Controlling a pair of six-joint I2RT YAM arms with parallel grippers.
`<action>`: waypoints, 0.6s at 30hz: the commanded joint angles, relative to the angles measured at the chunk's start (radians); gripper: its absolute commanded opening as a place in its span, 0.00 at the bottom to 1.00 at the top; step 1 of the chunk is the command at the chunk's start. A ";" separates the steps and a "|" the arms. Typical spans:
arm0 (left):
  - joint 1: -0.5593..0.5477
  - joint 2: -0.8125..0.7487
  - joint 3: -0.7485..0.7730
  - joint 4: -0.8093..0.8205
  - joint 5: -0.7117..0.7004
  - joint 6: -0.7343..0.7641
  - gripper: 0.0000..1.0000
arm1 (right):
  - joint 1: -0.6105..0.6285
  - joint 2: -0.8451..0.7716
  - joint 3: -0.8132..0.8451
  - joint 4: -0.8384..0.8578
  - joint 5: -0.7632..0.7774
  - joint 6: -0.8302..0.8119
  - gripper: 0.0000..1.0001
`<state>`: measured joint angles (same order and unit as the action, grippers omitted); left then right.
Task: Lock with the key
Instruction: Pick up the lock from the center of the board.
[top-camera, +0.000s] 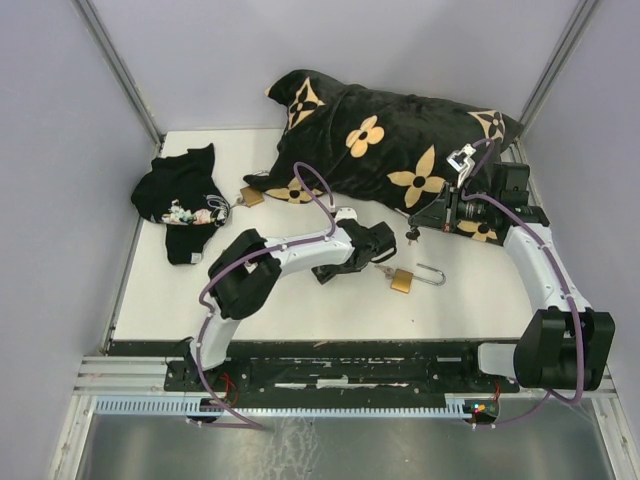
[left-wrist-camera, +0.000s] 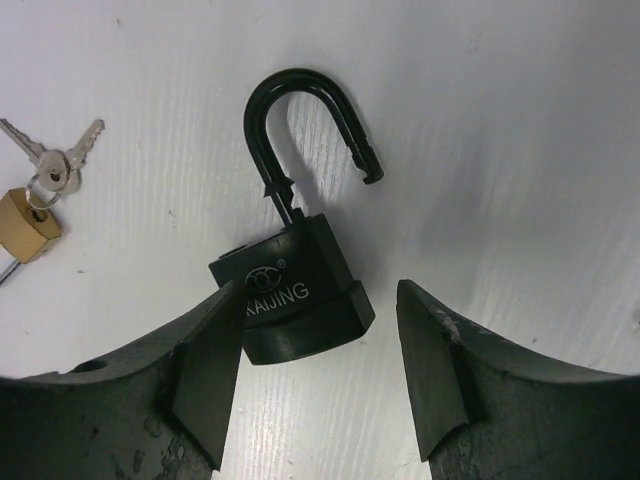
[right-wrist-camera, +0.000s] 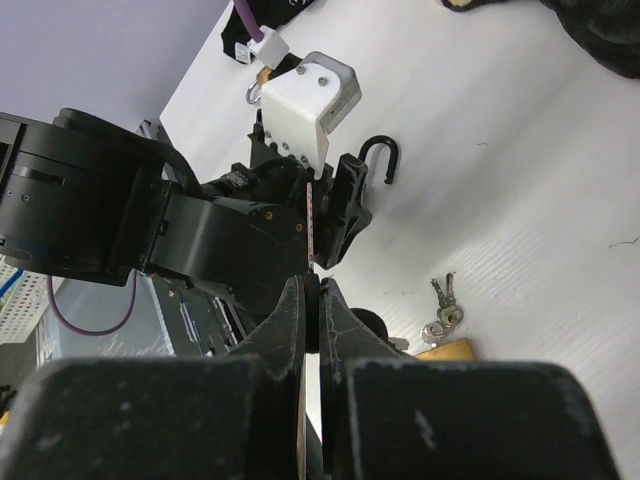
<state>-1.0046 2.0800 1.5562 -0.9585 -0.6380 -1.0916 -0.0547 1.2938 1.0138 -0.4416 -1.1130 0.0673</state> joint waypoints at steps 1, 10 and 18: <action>-0.002 0.040 0.079 -0.124 -0.070 -0.042 0.68 | -0.018 -0.020 0.024 0.038 -0.053 0.024 0.02; -0.002 -0.023 -0.086 -0.058 0.001 -0.022 0.68 | -0.030 -0.021 0.018 0.063 -0.070 0.051 0.02; 0.008 -0.026 -0.139 -0.012 0.033 0.033 0.66 | -0.038 -0.027 0.011 0.076 -0.072 0.061 0.02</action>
<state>-1.0054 2.0541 1.4590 -0.9997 -0.6495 -1.0821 -0.0834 1.2934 1.0138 -0.4118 -1.1519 0.1154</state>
